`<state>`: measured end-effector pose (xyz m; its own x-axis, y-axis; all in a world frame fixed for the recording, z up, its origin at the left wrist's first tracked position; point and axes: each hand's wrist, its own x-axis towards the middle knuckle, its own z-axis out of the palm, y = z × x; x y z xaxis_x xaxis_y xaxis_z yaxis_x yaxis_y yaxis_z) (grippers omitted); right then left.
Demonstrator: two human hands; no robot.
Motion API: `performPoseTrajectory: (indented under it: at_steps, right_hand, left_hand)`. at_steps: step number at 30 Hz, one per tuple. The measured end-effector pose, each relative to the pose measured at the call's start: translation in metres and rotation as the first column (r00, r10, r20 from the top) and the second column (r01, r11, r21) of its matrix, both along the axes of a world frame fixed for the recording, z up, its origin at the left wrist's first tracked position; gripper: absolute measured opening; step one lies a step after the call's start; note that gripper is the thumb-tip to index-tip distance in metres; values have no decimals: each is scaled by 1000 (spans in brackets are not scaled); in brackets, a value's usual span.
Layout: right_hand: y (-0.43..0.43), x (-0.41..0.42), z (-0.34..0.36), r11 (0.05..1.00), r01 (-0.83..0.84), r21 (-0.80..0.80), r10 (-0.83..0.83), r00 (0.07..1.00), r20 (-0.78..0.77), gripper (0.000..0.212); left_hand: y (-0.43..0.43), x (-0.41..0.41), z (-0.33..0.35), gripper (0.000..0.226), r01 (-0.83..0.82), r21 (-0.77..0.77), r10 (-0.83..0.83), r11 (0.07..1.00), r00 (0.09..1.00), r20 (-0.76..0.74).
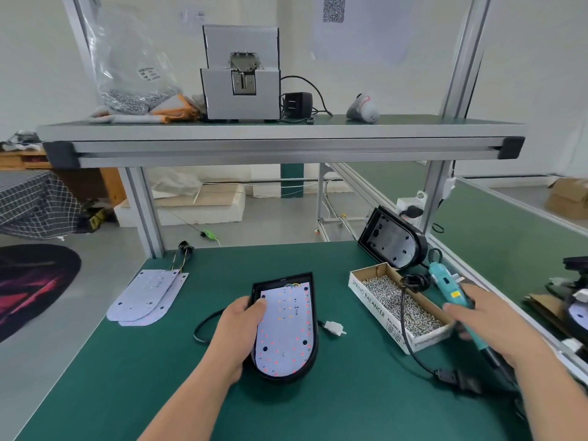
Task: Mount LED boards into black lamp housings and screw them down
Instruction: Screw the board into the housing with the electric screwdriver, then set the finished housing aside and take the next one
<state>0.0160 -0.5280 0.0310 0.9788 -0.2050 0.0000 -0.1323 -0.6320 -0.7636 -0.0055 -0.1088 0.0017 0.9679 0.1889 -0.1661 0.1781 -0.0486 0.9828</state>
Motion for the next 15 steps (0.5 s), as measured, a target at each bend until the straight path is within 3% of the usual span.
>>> performPoseTrajectory:
  at_steps: [5, 10, 15]
  right_hand:
    - [3, 1, -6, 994, -57, 94, 61, 997, -48, 18]
    - [9, -1, -4, 995, -95, -32, 94, 995, -36, 21]
    - [1, 4, -9, 975, -46, -216, 25, 995, -100, 59]
  left_hand:
    - [1, 1, -2, 30, 16, 0, -16, 1000, 1000, -8]
    - [2, 2, 0, 33, 20, -10, -21, 1000, 1000, -18]
    - [0, 3, 1, 20, -24, -92, 21, 995, 999, -33]
